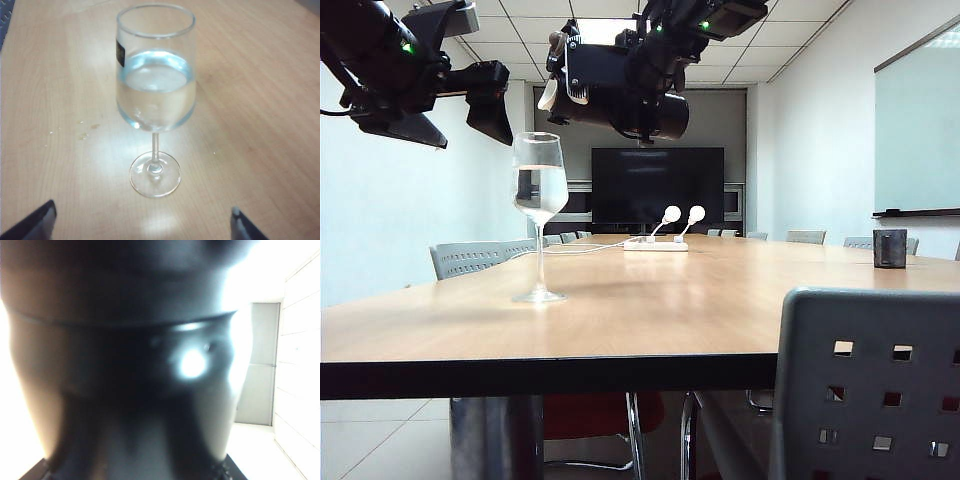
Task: Pick up the black thermos cup, pour some water from it into the stemmed glass, and then put the thermos cup back on the table.
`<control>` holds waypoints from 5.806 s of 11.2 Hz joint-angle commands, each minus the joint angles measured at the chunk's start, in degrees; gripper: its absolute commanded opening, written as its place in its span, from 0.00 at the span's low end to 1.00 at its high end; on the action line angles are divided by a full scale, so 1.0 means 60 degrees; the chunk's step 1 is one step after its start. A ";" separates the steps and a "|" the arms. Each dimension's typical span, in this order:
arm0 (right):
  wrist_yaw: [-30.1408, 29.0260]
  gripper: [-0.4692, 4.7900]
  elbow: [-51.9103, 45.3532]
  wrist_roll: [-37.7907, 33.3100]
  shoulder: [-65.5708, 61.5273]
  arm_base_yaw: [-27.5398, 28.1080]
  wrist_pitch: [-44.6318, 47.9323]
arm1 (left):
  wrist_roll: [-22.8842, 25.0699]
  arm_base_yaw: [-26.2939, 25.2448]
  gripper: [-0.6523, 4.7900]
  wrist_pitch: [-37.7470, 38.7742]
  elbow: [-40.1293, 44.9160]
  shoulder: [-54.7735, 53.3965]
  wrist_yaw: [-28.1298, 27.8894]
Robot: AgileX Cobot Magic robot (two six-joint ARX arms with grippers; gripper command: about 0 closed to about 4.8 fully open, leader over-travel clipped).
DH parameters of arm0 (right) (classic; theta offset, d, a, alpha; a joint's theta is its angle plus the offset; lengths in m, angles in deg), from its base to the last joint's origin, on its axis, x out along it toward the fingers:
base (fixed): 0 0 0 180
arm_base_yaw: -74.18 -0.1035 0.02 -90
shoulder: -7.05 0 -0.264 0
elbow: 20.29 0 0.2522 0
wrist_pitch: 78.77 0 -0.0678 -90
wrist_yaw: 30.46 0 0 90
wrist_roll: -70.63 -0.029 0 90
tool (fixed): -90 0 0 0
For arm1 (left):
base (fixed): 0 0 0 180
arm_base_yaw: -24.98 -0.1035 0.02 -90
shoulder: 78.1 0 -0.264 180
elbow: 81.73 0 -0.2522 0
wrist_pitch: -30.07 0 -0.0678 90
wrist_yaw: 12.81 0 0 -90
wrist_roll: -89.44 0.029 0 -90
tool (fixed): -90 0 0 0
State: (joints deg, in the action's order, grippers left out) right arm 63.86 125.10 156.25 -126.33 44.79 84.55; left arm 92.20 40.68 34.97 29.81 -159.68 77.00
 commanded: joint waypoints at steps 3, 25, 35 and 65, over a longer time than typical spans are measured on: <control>-0.0095 0.63 0.0117 0.0280 0.0182 0.0138 0.0743 | -0.0036 0.0000 1.00 0.0102 -0.0022 0.0055 0.0033; -0.0528 0.63 0.0120 0.0987 -0.0058 0.0306 0.1126 | -0.0036 0.0004 1.00 0.0259 -0.0022 0.0055 0.0036; -0.0535 0.63 0.0127 0.1056 -0.0058 0.0306 0.1257 | -0.0036 0.0004 1.00 0.0259 -0.0022 0.0055 0.0033; -0.0714 0.63 0.0197 0.1596 -0.0033 0.0280 0.1315 | -0.0029 0.0004 1.00 0.0277 -0.0022 0.0055 0.0033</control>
State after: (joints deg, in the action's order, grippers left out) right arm 59.73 125.34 165.78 -127.73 46.63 88.03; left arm 92.20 40.68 37.22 29.81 -159.66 77.02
